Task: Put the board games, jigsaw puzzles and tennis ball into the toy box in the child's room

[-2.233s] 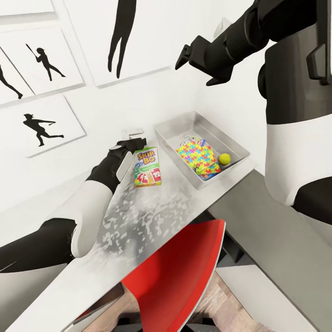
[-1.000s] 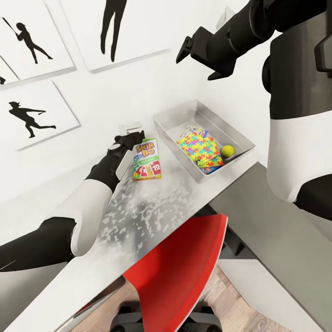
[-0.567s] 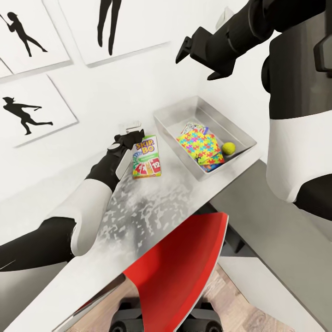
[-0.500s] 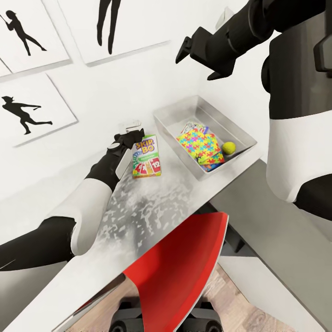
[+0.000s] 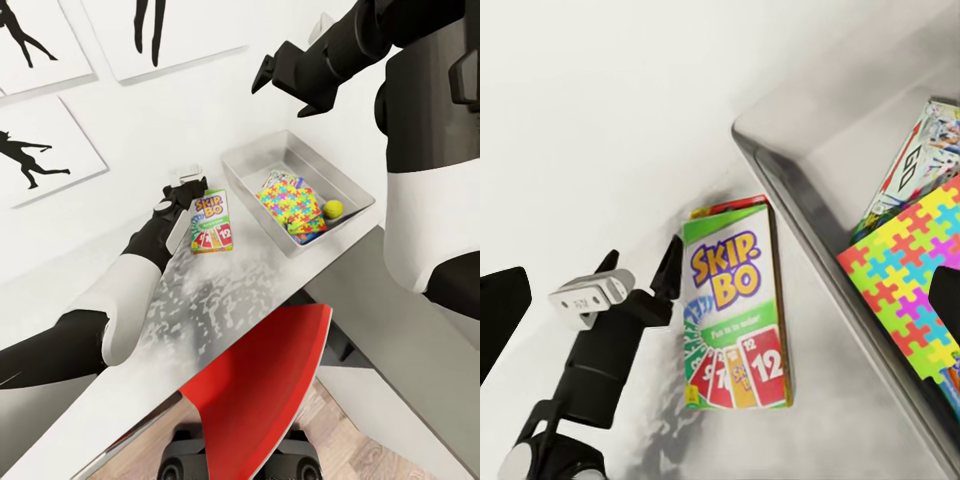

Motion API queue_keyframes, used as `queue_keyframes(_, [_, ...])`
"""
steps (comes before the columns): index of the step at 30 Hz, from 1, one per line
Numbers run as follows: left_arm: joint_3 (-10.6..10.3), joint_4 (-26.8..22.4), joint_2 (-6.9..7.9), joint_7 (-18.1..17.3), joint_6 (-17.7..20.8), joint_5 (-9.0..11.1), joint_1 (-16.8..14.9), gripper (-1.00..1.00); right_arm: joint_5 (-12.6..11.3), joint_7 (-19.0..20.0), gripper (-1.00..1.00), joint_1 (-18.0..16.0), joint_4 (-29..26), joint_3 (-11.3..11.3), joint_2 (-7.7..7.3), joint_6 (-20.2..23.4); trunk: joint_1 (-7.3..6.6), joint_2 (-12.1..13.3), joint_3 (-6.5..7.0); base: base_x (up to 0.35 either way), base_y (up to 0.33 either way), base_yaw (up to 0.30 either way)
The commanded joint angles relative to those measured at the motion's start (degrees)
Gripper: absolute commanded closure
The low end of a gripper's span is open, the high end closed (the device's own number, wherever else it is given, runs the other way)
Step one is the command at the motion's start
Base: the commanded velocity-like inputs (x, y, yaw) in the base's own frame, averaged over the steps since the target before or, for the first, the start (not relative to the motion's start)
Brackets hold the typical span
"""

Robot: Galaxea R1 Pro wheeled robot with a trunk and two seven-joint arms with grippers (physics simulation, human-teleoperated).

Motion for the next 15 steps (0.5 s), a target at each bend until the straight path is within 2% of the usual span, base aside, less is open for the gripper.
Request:
queue_keyframes(1, [0.0, -0.3, -0.02, 0.2, 0.2, 0.5, 0.0, -1.00, -0.5, -0.6, -1.00, -0.1, 0.0, 0.0, 0.01, 0.6, 0.03, -0.1, -0.17, 0.000, 0.000, 0.000])
queue_keyframes(15, [0.0, -1.4, -0.02, 0.1, 0.5, 0.5, -0.1, -1.00, -0.5, -0.6, -1.00, 0.0, 0.0, -0.1, -0.13, 0.7, 0.03, -0.1, -1.50, 0.000, 0.000, 0.000])
